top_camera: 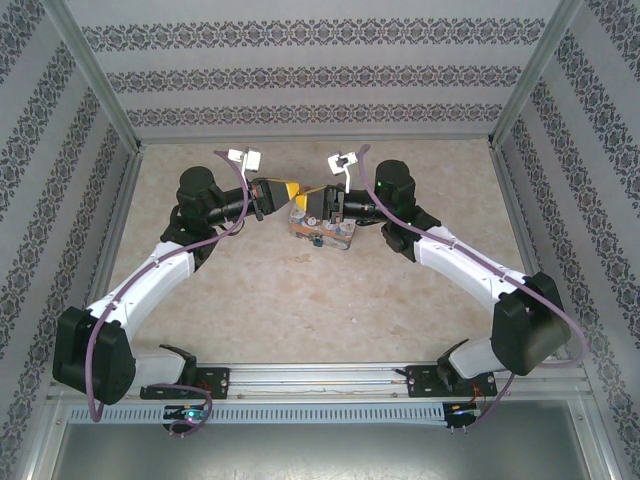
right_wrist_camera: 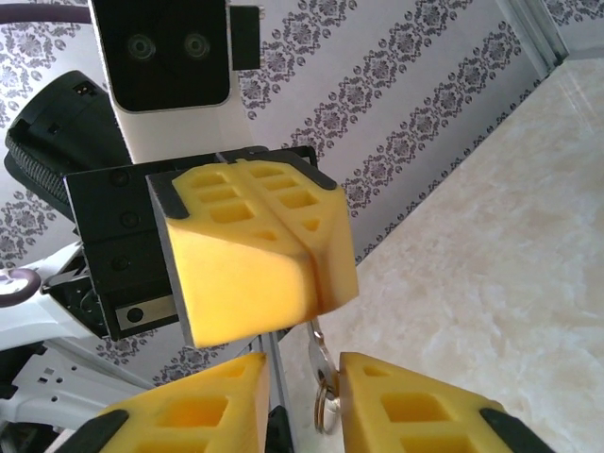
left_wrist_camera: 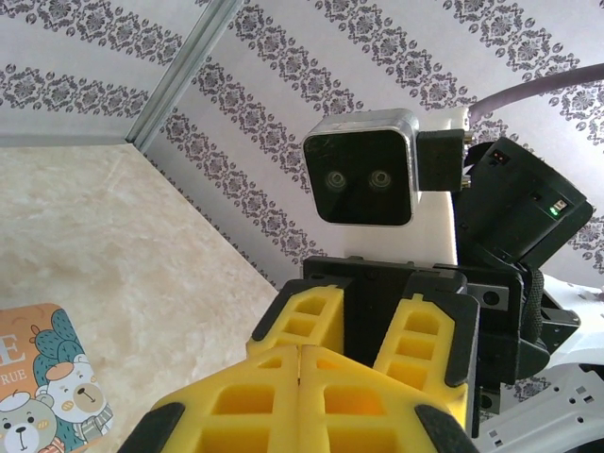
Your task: Unlock the padlock with the key
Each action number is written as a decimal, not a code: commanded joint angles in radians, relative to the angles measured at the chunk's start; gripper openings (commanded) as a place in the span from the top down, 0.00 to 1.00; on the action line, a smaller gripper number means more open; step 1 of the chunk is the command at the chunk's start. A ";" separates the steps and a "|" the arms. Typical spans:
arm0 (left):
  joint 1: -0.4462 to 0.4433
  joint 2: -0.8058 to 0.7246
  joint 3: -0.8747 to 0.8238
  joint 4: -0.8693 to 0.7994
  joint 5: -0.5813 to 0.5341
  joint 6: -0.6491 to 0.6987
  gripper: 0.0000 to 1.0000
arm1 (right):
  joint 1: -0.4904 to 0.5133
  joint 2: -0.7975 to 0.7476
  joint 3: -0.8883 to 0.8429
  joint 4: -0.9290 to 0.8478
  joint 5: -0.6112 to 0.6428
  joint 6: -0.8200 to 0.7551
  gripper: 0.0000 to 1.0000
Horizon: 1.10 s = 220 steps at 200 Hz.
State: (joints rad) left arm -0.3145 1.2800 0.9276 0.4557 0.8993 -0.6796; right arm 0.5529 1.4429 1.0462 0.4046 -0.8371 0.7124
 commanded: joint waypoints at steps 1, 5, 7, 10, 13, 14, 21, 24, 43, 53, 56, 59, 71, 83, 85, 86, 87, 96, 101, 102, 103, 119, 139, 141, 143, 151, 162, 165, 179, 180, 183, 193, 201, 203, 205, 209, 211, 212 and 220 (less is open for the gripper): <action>-0.013 -0.016 -0.004 0.004 -0.012 0.025 1.00 | 0.008 0.010 0.023 0.036 -0.020 -0.001 0.77; -0.013 -0.017 -0.005 0.004 -0.012 0.025 1.00 | 0.008 0.009 0.021 0.035 -0.020 -0.002 0.77; -0.014 -0.017 -0.005 0.004 -0.013 0.025 1.00 | 0.008 0.009 0.021 0.034 -0.019 -0.003 0.77; -0.013 -0.017 -0.005 0.004 -0.014 0.025 1.00 | 0.008 0.008 0.020 0.033 -0.019 -0.004 0.78; -0.013 -0.018 -0.005 0.005 -0.013 0.025 1.00 | 0.008 0.009 0.019 0.033 -0.019 -0.004 0.78; -0.014 -0.017 -0.005 0.006 -0.014 0.025 1.00 | 0.008 0.009 0.018 0.032 -0.020 -0.004 0.78; -0.012 -0.017 -0.006 0.006 -0.015 0.025 1.00 | 0.008 0.009 0.018 0.028 -0.020 -0.005 0.80; -0.012 -0.018 -0.007 0.007 -0.015 0.025 1.00 | 0.008 0.011 0.018 0.028 -0.022 -0.005 0.80; -0.014 -0.021 -0.008 0.008 -0.019 0.026 1.00 | 0.008 0.010 0.017 0.023 -0.022 -0.007 0.81; -0.013 -0.021 -0.009 0.008 -0.022 0.026 1.00 | 0.008 0.010 0.013 0.022 -0.020 -0.007 0.81; -0.013 -0.021 -0.009 0.009 -0.022 0.026 1.00 | 0.007 0.011 0.012 0.021 -0.019 -0.008 0.82; -0.014 -0.021 -0.010 0.009 -0.023 0.026 1.00 | 0.007 0.010 0.011 0.020 -0.019 -0.008 0.82; -0.014 -0.021 -0.010 0.010 -0.024 0.026 1.00 | 0.007 0.009 0.008 0.017 -0.016 -0.011 0.84; -0.014 -0.022 -0.010 0.012 -0.025 0.025 1.00 | 0.005 0.008 0.003 0.014 -0.017 -0.012 0.85; -0.014 -0.022 -0.011 0.014 -0.025 0.025 1.00 | 0.005 0.008 0.004 0.014 -0.017 -0.013 0.85; -0.014 -0.022 -0.011 0.015 -0.025 0.025 1.00 | 0.005 0.007 0.003 0.013 -0.016 -0.013 0.85; -0.013 -0.022 -0.011 0.014 -0.025 0.025 1.00 | 0.004 0.007 0.003 0.013 -0.016 -0.013 0.86; -0.013 -0.023 -0.011 0.014 -0.027 0.025 1.00 | 0.003 0.008 0.002 0.011 -0.016 -0.014 0.86; -0.013 -0.024 -0.012 0.015 -0.027 0.025 1.00 | 0.003 0.008 0.000 0.011 -0.016 -0.014 0.87; -0.013 -0.023 -0.011 0.015 -0.027 0.025 1.00 | 0.003 0.008 0.000 0.011 -0.016 -0.014 0.87; -0.014 -0.023 -0.011 0.016 -0.027 0.025 1.00 | 0.003 0.008 0.000 0.011 -0.016 -0.014 0.88; -0.014 -0.024 -0.013 0.015 -0.028 0.025 1.00 | 0.002 0.007 -0.002 0.010 -0.016 -0.014 0.92; -0.014 -0.028 -0.015 0.015 -0.033 0.027 1.00 | -0.004 0.002 -0.006 0.007 -0.011 -0.018 0.98; -0.014 -0.029 -0.015 0.014 -0.033 0.027 1.00 | -0.005 0.000 -0.008 0.005 -0.010 -0.020 0.98; -0.014 -0.030 -0.016 0.015 -0.035 0.028 1.00 | -0.006 -0.001 -0.009 0.004 -0.009 -0.020 0.99; -0.014 -0.034 -0.018 0.014 -0.039 0.029 1.00 | -0.011 -0.008 -0.013 0.000 -0.003 -0.025 1.00; -0.013 -0.039 -0.023 0.014 -0.043 0.031 1.00 | -0.018 -0.021 -0.023 -0.012 0.011 -0.035 1.00; -0.014 -0.040 -0.024 0.014 -0.044 0.031 1.00 | -0.020 -0.023 -0.024 -0.018 0.016 -0.039 1.00; -0.013 -0.045 -0.027 0.015 -0.042 0.028 1.00 | -0.027 -0.038 -0.029 -0.048 0.029 -0.056 1.00; -0.012 -0.047 -0.028 0.015 -0.042 0.028 1.00 | -0.027 -0.039 -0.030 -0.050 0.030 -0.057 1.00; -0.014 -0.049 -0.029 0.015 -0.042 0.028 1.00 | -0.028 -0.041 -0.031 -0.054 0.033 -0.062 1.00; -0.012 -0.054 -0.035 0.019 -0.041 0.025 1.00 | -0.030 -0.053 -0.033 -0.081 0.043 -0.080 1.00; -0.012 -0.058 -0.037 0.021 -0.041 0.023 1.00 | -0.031 -0.059 -0.033 -0.101 0.050 -0.095 1.00; -0.012 -0.059 -0.038 0.022 -0.042 0.023 1.00 | -0.033 -0.061 -0.034 -0.106 0.052 -0.097 1.00; -0.011 -0.059 -0.040 0.023 -0.042 0.023 1.00 | -0.033 -0.064 -0.034 -0.109 0.054 -0.102 1.00; -0.012 -0.060 -0.041 0.024 -0.042 0.022 1.00 | -0.034 -0.067 -0.035 -0.120 0.058 -0.106 1.00; -0.011 -0.061 -0.042 0.026 -0.042 0.022 1.00 | -0.035 -0.068 -0.035 -0.124 0.059 -0.110 1.00; -0.011 -0.062 -0.042 0.027 -0.042 0.022 1.00 | -0.036 -0.070 -0.035 -0.126 0.060 -0.111 1.00; -0.012 -0.066 -0.044 0.029 -0.042 0.022 1.00 | -0.039 -0.074 -0.037 -0.137 0.064 -0.118 1.00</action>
State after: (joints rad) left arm -0.3260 1.2587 0.8913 0.4557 0.8742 -0.6765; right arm 0.5385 1.4086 1.0225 0.3309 -0.8116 0.6540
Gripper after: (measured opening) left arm 0.045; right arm 0.043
